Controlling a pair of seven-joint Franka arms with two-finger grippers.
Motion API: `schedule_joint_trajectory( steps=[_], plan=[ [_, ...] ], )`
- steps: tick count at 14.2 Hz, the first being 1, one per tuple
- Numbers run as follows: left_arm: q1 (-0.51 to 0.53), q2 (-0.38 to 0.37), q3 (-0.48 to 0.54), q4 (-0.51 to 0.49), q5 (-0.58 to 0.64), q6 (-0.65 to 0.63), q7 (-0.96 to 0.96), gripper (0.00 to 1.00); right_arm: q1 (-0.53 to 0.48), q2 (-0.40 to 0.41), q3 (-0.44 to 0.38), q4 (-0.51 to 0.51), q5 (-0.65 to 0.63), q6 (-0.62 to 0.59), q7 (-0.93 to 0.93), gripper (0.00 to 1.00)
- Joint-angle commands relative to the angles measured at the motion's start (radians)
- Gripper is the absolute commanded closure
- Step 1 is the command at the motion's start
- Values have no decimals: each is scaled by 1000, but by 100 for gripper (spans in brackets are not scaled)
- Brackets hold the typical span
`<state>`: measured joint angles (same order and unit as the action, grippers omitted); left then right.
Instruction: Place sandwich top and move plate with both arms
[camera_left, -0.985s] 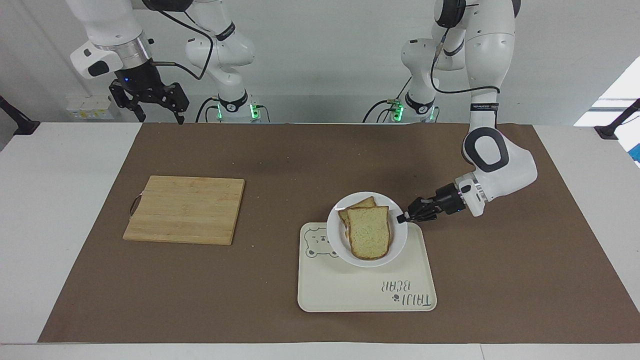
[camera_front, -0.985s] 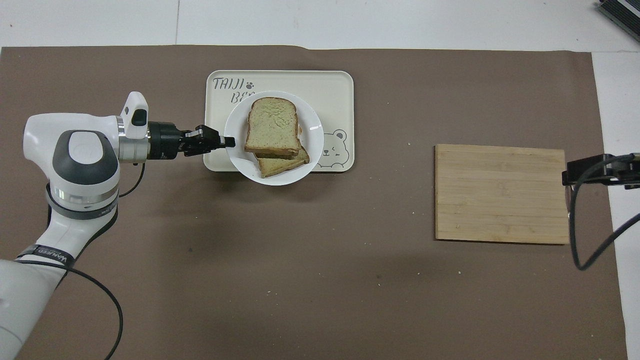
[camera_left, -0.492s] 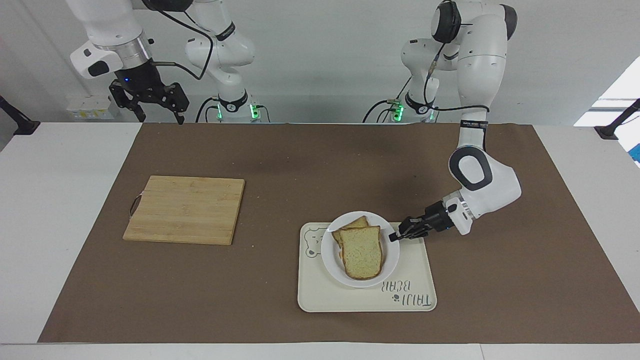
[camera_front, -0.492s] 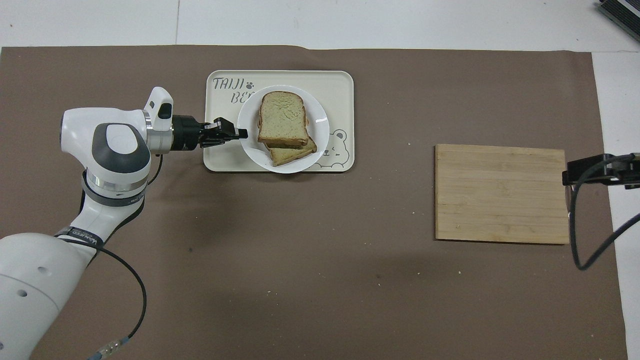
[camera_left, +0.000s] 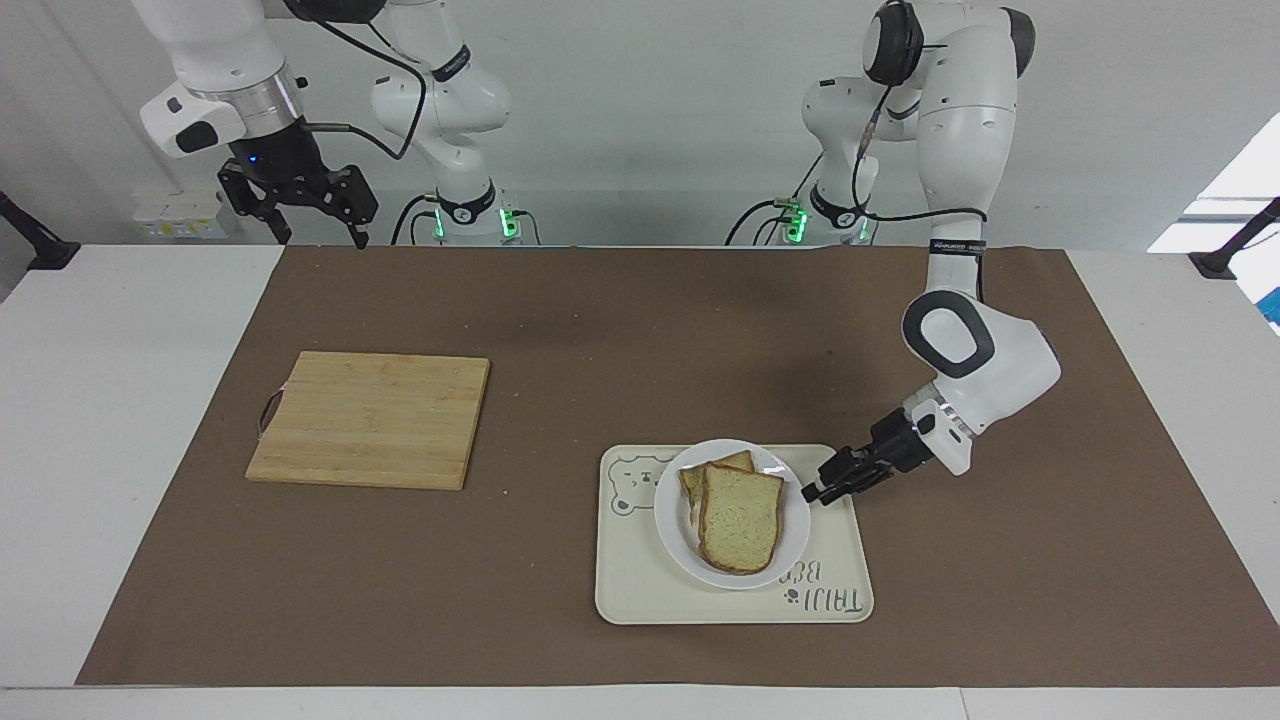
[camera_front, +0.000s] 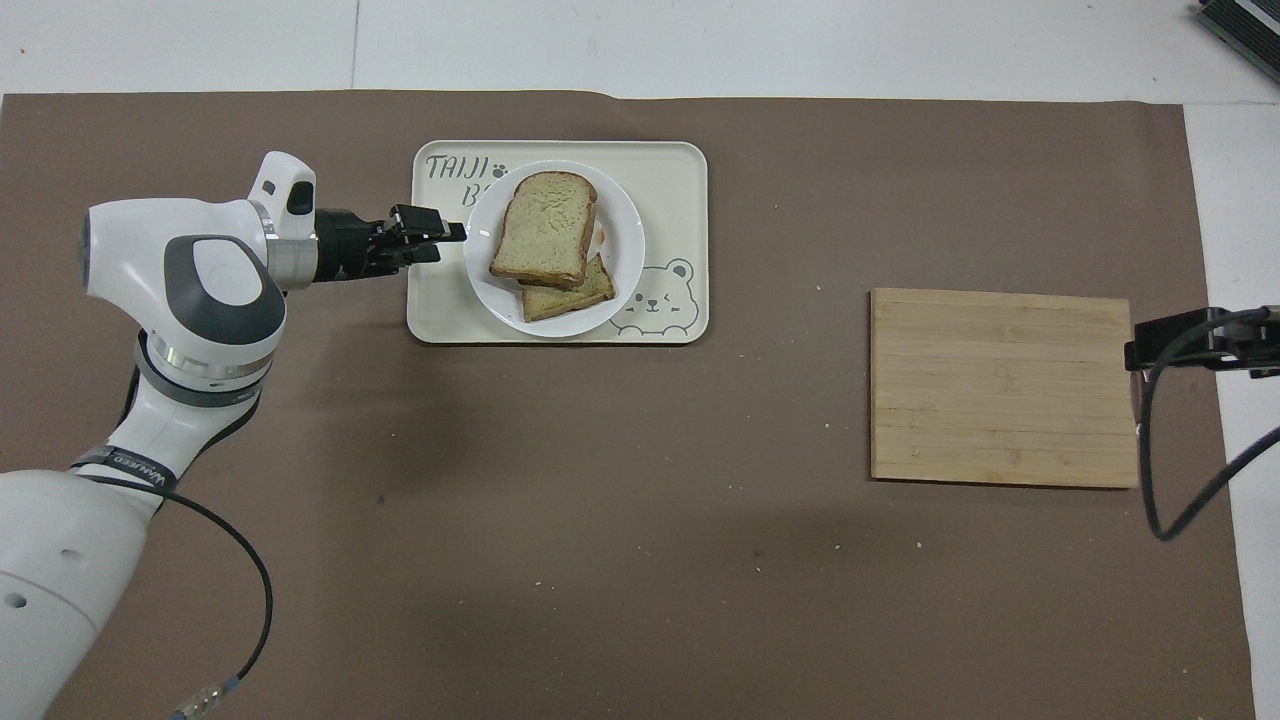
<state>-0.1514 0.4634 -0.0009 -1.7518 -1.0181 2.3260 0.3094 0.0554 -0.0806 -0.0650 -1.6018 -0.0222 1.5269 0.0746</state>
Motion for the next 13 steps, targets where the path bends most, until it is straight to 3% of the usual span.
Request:
schedule_joint_trajectory(
  steps=[1, 4, 10, 13],
  plan=[
    [-1, -84, 35, -28, 155, -14, -103, 0, -8, -5, 4, 3, 8, -10, -21, 0],
    [1, -149, 82, -17, 381, -138, -185, 0, -8, -5, 2, 5, 8, -10, -19, 0],
    [-7, -317, 102, 12, 950, -422, -276, 0, -9, -5, 2, 5, 7, -10, -19, 0],
    [-2, -383, 105, 60, 997, -546, -273, 0, -9, -5, 2, 5, 8, -10, -21, 0]
  ],
)
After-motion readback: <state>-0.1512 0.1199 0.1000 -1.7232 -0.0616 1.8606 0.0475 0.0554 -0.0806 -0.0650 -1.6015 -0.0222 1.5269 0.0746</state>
